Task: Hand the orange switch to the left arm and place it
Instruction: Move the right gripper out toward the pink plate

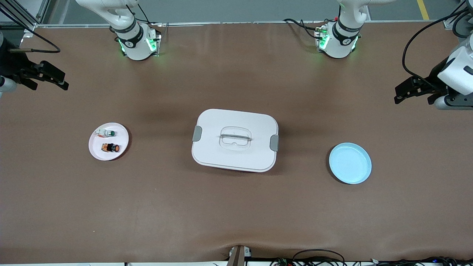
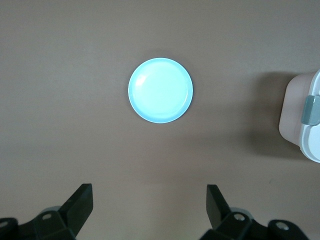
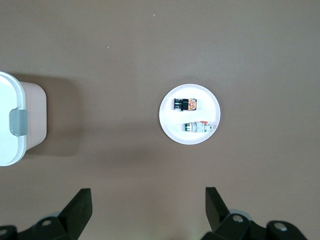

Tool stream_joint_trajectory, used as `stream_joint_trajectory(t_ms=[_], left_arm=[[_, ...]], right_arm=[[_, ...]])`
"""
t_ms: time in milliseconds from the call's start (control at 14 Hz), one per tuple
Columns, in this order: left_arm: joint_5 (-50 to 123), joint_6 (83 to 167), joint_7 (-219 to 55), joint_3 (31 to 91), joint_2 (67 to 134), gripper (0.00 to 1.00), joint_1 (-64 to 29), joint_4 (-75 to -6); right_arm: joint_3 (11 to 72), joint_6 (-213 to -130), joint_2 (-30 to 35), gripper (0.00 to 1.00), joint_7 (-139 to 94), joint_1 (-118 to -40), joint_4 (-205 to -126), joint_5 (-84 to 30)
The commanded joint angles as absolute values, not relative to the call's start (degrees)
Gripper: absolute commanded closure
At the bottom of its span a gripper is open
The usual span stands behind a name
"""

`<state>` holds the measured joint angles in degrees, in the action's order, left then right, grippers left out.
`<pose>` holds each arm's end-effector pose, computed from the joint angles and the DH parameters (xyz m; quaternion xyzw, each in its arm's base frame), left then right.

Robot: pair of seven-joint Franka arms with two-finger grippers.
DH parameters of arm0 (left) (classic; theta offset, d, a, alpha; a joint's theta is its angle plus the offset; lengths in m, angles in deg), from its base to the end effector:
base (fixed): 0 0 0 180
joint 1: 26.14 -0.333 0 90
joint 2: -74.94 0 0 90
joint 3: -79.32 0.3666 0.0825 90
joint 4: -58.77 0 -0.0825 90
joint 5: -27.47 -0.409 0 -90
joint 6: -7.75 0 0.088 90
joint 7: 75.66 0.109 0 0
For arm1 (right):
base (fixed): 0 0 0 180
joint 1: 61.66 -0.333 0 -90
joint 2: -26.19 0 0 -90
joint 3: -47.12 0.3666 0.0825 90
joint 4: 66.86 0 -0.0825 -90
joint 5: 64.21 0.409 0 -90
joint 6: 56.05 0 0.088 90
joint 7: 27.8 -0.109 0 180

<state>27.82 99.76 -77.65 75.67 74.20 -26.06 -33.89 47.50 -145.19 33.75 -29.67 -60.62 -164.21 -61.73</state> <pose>0.5762 -0.0385 0.6605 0.9999 -0.0151 0.0006 0.0027 0.5290 -0.0010 0.6814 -0.9995 0.0219 0.0059 0.0211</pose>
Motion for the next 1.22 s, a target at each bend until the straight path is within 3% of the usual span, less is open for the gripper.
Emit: stream_joint_trajectory(t_ms=[0, 1146], left_arm=[[28.52, 98.37, -76.54, 75.8, 74.85, 0.0, -26.14, -32.45], [28.52, 98.37, -76.18, 76.15, 74.85, 0.0, -26.31, -32.28]], right_arm=[[48.0, -144.99, 34.27, 0.0, -29.56, -59.55, -164.69, -60.61], [48.0, -141.48, 32.95, 0.0, -29.12, -59.38, -163.89, -60.87]])
